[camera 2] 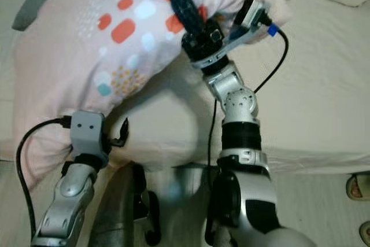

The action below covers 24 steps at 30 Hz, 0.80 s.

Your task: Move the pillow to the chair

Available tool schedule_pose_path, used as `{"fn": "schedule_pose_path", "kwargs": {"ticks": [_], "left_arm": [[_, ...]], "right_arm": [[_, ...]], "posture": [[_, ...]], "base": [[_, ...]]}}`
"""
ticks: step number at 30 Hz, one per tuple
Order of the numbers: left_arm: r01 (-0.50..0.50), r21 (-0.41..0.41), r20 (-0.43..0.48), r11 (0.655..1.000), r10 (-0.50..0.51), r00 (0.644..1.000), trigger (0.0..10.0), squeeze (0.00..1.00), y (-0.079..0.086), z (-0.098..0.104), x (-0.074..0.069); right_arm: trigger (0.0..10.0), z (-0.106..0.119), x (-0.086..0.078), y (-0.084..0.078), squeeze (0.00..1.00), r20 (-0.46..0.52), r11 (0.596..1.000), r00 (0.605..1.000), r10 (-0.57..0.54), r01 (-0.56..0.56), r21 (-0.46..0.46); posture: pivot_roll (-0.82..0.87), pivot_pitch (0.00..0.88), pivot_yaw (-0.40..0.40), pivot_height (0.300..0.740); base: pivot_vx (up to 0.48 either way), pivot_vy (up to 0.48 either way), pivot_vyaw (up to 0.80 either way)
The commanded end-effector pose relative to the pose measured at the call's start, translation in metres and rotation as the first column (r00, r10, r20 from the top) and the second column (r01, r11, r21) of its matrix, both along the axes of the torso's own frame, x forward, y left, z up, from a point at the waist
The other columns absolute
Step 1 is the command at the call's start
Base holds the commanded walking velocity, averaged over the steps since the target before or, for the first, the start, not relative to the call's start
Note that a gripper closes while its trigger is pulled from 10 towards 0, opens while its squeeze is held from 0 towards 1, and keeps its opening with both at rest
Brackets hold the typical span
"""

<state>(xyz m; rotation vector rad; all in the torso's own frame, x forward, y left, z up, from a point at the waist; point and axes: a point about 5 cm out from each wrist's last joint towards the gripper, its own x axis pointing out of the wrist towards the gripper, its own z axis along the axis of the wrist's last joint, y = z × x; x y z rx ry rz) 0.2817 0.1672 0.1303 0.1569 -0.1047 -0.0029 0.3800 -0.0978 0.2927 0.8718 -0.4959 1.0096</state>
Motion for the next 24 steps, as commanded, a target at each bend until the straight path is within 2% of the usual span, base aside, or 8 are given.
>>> {"fn": "schedule_pose_path", "kwargs": {"ticks": [1, 2, 3, 6, 8, 16, 17, 24], "left_arm": [[-0.032, 0.015, -0.016, 0.999, 0.032, 0.999, 10.0, 0.0, 0.009, -0.007, -0.003], [-0.052, 0.023, 0.0, 0.998, 0.052, 0.999, 10.0, 0.0, 0.015, -0.005, 0.001], [-0.063, 0.025, 0.006, 0.998, 0.063, 0.998, 10.0, 0.0, 0.018, -0.004, 0.003], [-0.088, 0.028, 0.011, 0.996, 0.088, 0.996, 10.0, 0.0, 0.026, -0.004, 0.004], [-0.143, 0.028, 0.01, 0.989, 0.143, 0.99, 10.0, 0.0, 0.041, -0.006, 0.005], [-0.219, 0.026, 0.012, 0.975, 0.218, 0.976, 10.0, 0.0, 0.061, -0.01, 0.006], [-0.233, 0.032, 0.0, 0.972, 0.234, 0.972, 10.0, 0.0, 0.065, -0.015, 0.004], [-0.255, 0.021, -0.04, 0.967, 0.256, 0.966, 10.0, 0.0, 0.068, -0.03, 0.002]], "right_arm": [[0.0, -0.019, 0.006, -0.007, 0.0, -0.063, 0.992, 0.992, -0.11, 0.106, -0.071], [0.0, -0.05, 0.006, -0.018, 0.0, -0.171, 0.956, 0.957, -0.234, 0.195, -0.219], [0.0, -0.059, 0.005, -0.02, 0.0, -0.201, 0.944, 0.943, -0.266, 0.212, -0.255], [0.0, -0.069, 0.002, -0.022, 0.0, -0.242, 0.936, 0.929, -0.279, 0.207, -0.285], [0.0, -0.082, -0.002, -0.023, 0.0, -0.287, 0.937, 0.917, -0.278, 0.193, -0.293], [0.0, -0.092, 0.003, -0.014, 0.0, -0.304, 0.923, 0.903, -0.302, 0.197, -0.33], [0.0, -0.09, 0.004, -0.007, 0.0, -0.298, 0.921, 0.909, -0.291, 0.183, -0.343], [0.0, -0.09, 0.002, 0.01, 0.0, -0.289, 0.918, 0.923, -0.253, 0.135, -0.373]], "posture": [[0.01, 0.25, -0.032, 0.591], [0.01, 0.243, -0.035, 0.591], [0.0, 0.24, -0.036, 0.591], [-0.01, 0.234, -0.037, 0.591], [-0.02, 0.221, -0.038, 0.596], [-0.02, 0.207, -0.046, 0.629], [-0.02, 0.19, -0.049, 0.639], [-0.02, 0.158, -0.056, 0.663]], "base": [[0.0, 0.0, 0.0], [0.0, 0.0, 0.0], [0.0, 0.0, 0.0], [0.0, 0.0, 0.0], [0.0, 0.0, 0.0], [0.0, 0.0, 0.0], [0.0, 0.0, 0.0], [0.0, 0.0, 0.0]]}}
